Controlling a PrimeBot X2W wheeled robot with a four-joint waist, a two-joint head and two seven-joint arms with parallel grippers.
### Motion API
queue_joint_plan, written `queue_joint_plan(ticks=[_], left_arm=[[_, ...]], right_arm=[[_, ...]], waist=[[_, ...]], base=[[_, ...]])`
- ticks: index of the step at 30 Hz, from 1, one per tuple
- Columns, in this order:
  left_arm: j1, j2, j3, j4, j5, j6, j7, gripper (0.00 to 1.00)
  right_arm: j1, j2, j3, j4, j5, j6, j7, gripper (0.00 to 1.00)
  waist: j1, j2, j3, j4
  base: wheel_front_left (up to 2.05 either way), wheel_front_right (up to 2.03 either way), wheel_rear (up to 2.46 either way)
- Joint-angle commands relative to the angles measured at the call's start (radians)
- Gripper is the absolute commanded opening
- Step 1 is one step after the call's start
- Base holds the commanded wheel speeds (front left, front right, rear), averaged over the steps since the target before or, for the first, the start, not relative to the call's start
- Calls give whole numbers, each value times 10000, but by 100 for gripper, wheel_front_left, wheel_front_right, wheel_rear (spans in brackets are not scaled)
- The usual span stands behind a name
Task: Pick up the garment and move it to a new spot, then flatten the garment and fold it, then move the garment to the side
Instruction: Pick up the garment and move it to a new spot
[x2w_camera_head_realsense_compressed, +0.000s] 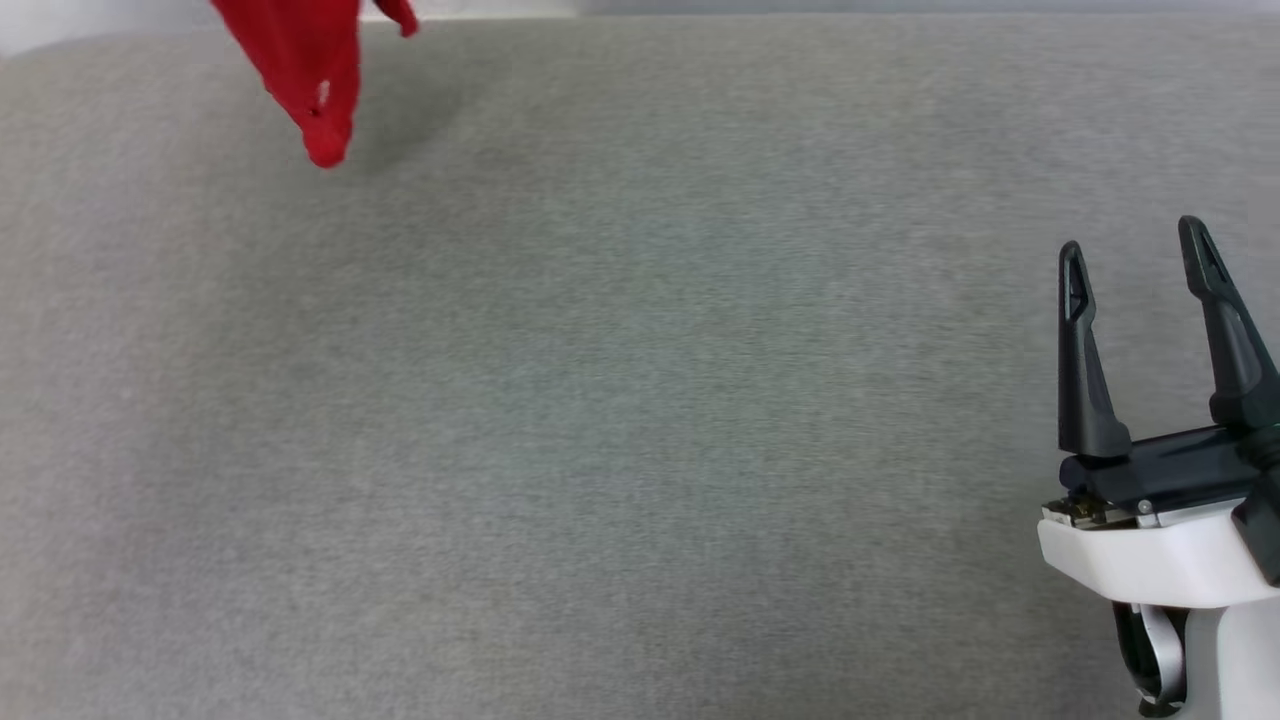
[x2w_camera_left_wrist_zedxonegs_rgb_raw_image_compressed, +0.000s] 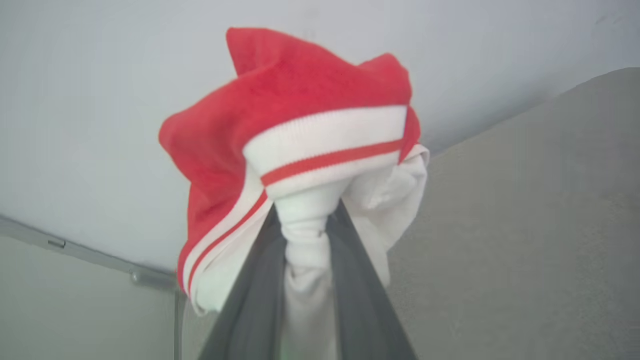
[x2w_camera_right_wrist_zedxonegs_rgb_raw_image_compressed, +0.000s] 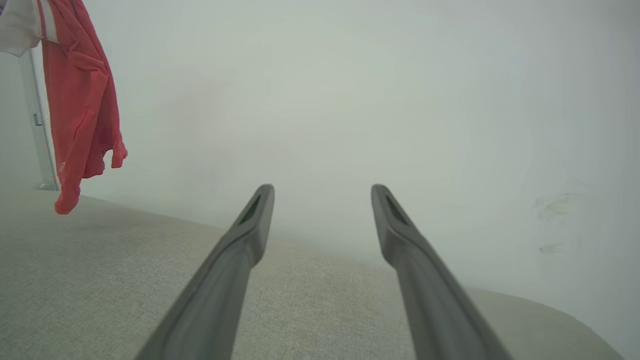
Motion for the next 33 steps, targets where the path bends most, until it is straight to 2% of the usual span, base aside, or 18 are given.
queue_joint_plan(ticks=[1,9,19,27,33], left_arm=[[-220,-19,-76,-155,127,1,29,0],[-1090,-680,-901,-1565,323,1,383,0],[-1448,-2038,-2063,-2637,229,1,233,0],[-423,-2618,-3200,-3172,453,1,-106,0],[1049,-2982,-4276,-2706,857,92,-523,0]], right_arm=[[107,35,11,43,121,-5,-19,100],[239,34,-86,177,499,-5,-17,100],[334,34,-88,352,823,-5,-17,100],[254,33,-128,399,958,-5,-17,100],[185,32,-86,475,922,-7,-19,100]], waist=[[1,-1,-251,-420],[1,-1,-604,-1431],[1,-1,-720,-2178],[1,-1,-447,-2441],[1,-1,-204,-2477]], base=[[0,0,0],[0,0,0],[0,0,0],[0,0,0],[0,0,0]])
